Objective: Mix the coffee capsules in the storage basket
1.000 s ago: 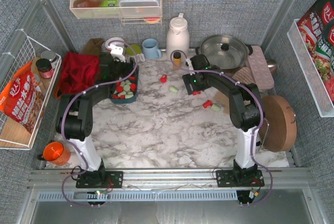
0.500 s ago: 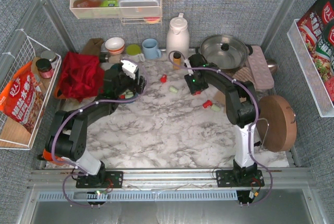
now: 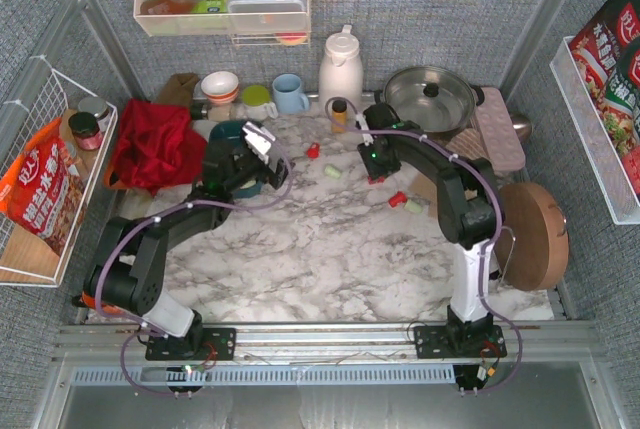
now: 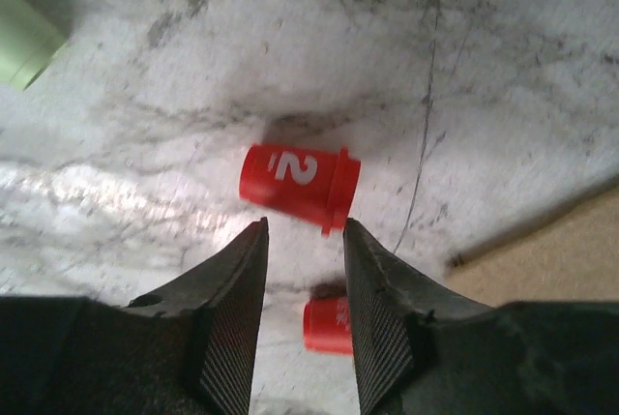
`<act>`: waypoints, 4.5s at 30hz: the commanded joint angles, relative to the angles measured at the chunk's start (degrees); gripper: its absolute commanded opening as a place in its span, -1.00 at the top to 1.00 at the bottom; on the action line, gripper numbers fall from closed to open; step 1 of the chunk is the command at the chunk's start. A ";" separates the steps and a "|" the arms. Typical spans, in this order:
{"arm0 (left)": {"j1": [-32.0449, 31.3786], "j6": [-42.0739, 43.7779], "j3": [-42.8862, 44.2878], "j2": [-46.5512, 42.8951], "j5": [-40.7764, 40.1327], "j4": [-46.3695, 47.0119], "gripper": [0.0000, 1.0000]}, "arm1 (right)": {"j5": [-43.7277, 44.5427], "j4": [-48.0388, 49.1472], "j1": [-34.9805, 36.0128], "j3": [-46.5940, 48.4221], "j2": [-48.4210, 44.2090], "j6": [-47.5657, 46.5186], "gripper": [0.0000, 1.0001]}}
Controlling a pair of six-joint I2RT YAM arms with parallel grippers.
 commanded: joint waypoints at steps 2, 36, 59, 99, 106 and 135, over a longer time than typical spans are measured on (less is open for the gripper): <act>-2.19 9.14 -3.32 -1.23 10.54 5.80 -0.98 | -5.75 4.11 0.17 -5.34 -9.62 4.37 0.15; -5.12 8.96 -4.28 -0.55 12.68 8.07 -0.98 | 5.28 11.29 -0.06 -5.97 0.34 12.42 -0.30; -10.30 15.21 -9.27 -1.90 17.23 16.55 -0.98 | -20.89 34.24 5.96 -27.46 -29.38 28.18 0.16; -13.18 17.72 -11.10 -3.54 13.34 19.67 0.42 | -27.69 51.25 12.70 -36.51 -34.30 40.37 -0.14; -13.17 17.41 -11.14 -3.79 12.09 19.71 0.46 | -24.69 46.96 11.48 -36.48 -36.68 38.43 -0.43; 6.68 8.59 14.16 19.96 -9.12 -0.93 0.20 | 16.60 15.85 3.93 -31.06 -27.83 23.42 -0.32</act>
